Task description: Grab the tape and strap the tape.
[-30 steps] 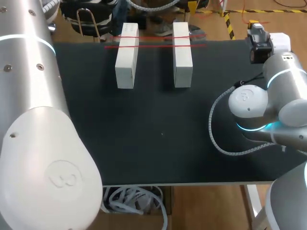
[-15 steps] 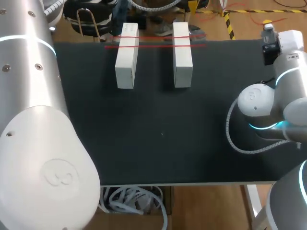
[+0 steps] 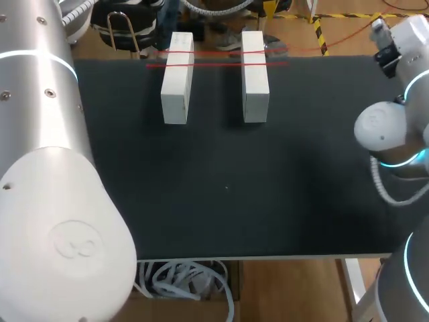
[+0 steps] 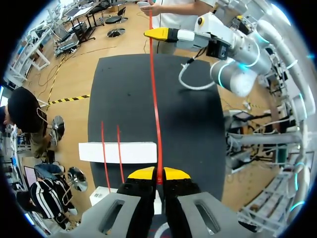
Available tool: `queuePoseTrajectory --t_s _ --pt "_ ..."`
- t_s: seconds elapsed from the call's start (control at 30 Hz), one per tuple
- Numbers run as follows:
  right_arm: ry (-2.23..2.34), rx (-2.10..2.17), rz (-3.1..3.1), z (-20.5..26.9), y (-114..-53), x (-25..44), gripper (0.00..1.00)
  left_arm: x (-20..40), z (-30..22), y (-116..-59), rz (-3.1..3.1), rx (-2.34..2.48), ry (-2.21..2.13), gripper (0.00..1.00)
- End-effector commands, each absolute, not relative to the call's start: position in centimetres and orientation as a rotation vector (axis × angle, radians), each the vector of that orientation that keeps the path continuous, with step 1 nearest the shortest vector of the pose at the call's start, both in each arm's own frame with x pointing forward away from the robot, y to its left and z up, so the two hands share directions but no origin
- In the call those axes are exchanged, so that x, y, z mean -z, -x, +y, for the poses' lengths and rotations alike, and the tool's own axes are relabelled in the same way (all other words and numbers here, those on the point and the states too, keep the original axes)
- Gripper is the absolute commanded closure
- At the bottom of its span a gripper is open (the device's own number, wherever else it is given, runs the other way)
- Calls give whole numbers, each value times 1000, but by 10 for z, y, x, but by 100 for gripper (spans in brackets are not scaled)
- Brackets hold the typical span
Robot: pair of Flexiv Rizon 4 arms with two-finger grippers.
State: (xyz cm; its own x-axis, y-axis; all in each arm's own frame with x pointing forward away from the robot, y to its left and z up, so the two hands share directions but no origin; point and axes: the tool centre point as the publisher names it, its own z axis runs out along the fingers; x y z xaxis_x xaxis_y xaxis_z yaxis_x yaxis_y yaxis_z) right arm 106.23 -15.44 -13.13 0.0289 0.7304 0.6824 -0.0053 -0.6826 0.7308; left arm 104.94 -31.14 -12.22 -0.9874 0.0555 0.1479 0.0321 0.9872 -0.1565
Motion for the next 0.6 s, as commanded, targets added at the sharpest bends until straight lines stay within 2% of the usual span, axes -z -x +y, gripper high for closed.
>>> queuePoseTrajectory --t_s 0.03,0.6 --pt "-1644 -1522 1061 -164 -1065 119 100 120 -313 -1051 -2976 -219 65 100" --pt "-1090 -1055 1719 -138 -1075 103 100 120 -313 -1051 -2976 -219 65 100"
